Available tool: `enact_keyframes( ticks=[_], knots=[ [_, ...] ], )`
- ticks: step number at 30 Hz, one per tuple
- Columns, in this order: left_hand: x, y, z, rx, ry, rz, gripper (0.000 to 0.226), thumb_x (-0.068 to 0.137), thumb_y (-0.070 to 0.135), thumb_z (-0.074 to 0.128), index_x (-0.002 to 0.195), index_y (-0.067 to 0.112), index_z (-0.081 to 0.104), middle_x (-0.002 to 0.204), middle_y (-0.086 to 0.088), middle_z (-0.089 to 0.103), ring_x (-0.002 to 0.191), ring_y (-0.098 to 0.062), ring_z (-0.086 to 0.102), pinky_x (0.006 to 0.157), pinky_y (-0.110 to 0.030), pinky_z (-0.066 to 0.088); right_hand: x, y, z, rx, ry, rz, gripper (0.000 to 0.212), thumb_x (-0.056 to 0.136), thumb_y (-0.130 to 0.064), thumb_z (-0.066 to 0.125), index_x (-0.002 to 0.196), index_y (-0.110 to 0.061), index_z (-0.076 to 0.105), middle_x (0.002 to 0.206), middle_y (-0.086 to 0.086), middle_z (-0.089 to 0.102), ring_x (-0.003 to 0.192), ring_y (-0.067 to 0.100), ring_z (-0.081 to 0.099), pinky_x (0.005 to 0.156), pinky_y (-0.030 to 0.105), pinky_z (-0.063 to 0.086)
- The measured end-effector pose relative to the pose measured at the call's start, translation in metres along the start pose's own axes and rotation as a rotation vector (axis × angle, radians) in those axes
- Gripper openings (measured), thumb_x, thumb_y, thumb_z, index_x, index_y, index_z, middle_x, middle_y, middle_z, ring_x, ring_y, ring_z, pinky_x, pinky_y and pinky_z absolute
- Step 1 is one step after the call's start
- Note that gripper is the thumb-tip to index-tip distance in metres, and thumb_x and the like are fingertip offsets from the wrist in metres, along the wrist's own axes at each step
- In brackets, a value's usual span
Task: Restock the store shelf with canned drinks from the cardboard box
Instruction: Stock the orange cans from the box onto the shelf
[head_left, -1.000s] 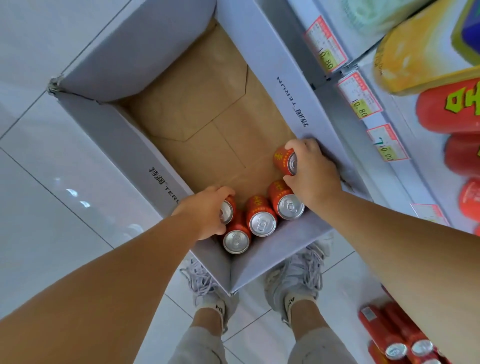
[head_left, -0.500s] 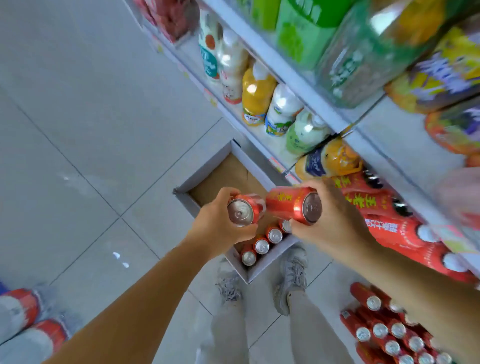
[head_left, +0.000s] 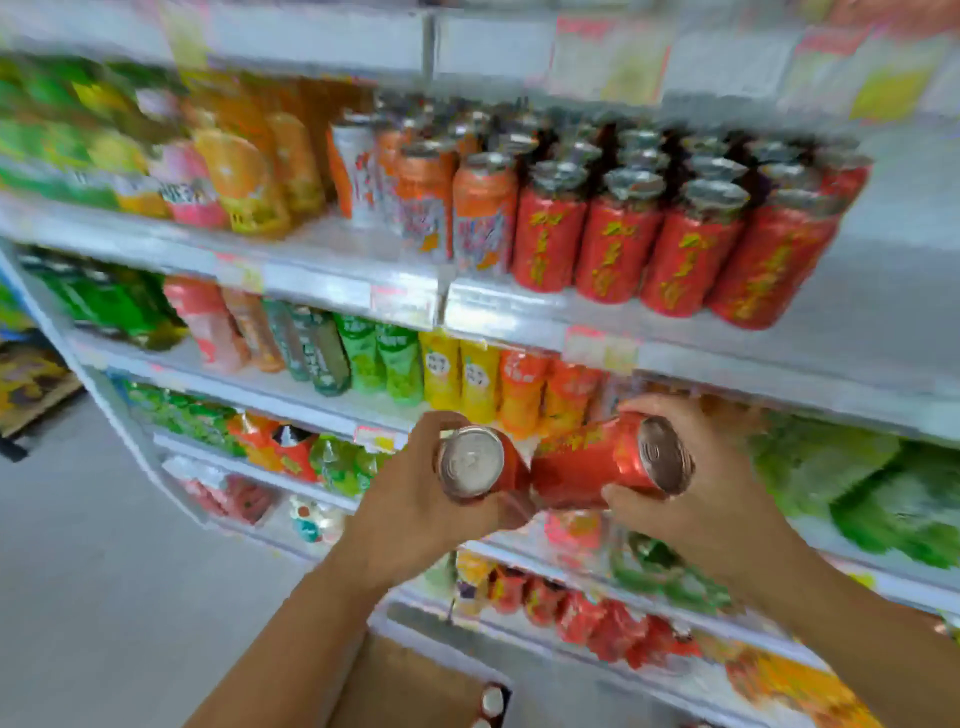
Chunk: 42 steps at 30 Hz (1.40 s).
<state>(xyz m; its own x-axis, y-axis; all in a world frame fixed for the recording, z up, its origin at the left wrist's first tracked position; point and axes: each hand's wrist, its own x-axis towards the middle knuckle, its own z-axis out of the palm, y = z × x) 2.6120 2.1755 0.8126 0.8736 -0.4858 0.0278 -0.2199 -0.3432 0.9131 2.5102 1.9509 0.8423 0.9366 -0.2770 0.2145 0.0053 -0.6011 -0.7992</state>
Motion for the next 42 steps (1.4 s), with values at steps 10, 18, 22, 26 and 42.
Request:
enact_keyframes(
  ticks=[10,18,22,26,42],
  knots=[
    [0.048,0.151,0.105,-0.134,0.064,0.384,0.044,0.057,0.050,0.069,0.100,0.044,0.062,0.097,0.024,0.070,0.090,0.004,0.065,0.079,-0.012,0.047,0.004,0.007,-0.190,0.032,0.469,-0.055,0.058,0.062,-0.018,0.088,0.097,-0.038,0.047,0.092,-0.020,0.061,0.080,-0.011,0.059,0.073,0.009,0.043],
    [0.070,0.146,0.146,-0.171,0.140,0.314,0.044,0.058,0.050,0.068,0.101,0.048,0.063,0.099,0.022,0.071,0.093,0.002,0.066,0.079,-0.016,0.047,0.085,0.078,-0.227,0.006,0.424,0.005,0.059,0.064,-0.013,0.084,0.113,-0.027,0.054,0.103,-0.011,0.063,0.090,0.000,0.060,0.085,0.020,0.047],
    [0.073,0.147,0.144,-0.140,0.152,0.268,0.045,0.056,0.052,0.068,0.101,0.048,0.063,0.098,0.025,0.070,0.091,0.004,0.066,0.078,-0.011,0.048,0.123,0.096,-0.224,0.038,0.326,-0.025,0.061,0.064,-0.023,0.080,0.117,-0.038,0.054,0.114,-0.009,0.061,0.104,0.012,0.060,0.091,0.030,0.046],
    [0.080,0.148,0.138,-0.102,0.154,0.253,0.054,0.058,0.054,0.068,0.109,0.039,0.062,0.100,0.023,0.070,0.092,0.003,0.066,0.076,-0.010,0.047,0.151,0.101,-0.218,0.085,0.281,0.032,0.071,0.068,-0.019,0.076,0.132,-0.031,0.046,0.126,0.006,0.043,0.108,0.019,0.055,0.088,0.025,0.042],
    [0.087,0.152,0.135,-0.115,0.159,0.248,0.051,0.062,0.051,0.069,0.110,0.036,0.064,0.096,0.021,0.070,0.087,0.002,0.066,0.069,-0.007,0.045,0.165,0.119,-0.204,0.199,0.243,0.173,0.065,0.068,-0.023,0.086,0.116,-0.023,0.042,0.107,-0.005,0.055,0.097,0.012,0.059,0.082,0.028,0.047]
  ],
)
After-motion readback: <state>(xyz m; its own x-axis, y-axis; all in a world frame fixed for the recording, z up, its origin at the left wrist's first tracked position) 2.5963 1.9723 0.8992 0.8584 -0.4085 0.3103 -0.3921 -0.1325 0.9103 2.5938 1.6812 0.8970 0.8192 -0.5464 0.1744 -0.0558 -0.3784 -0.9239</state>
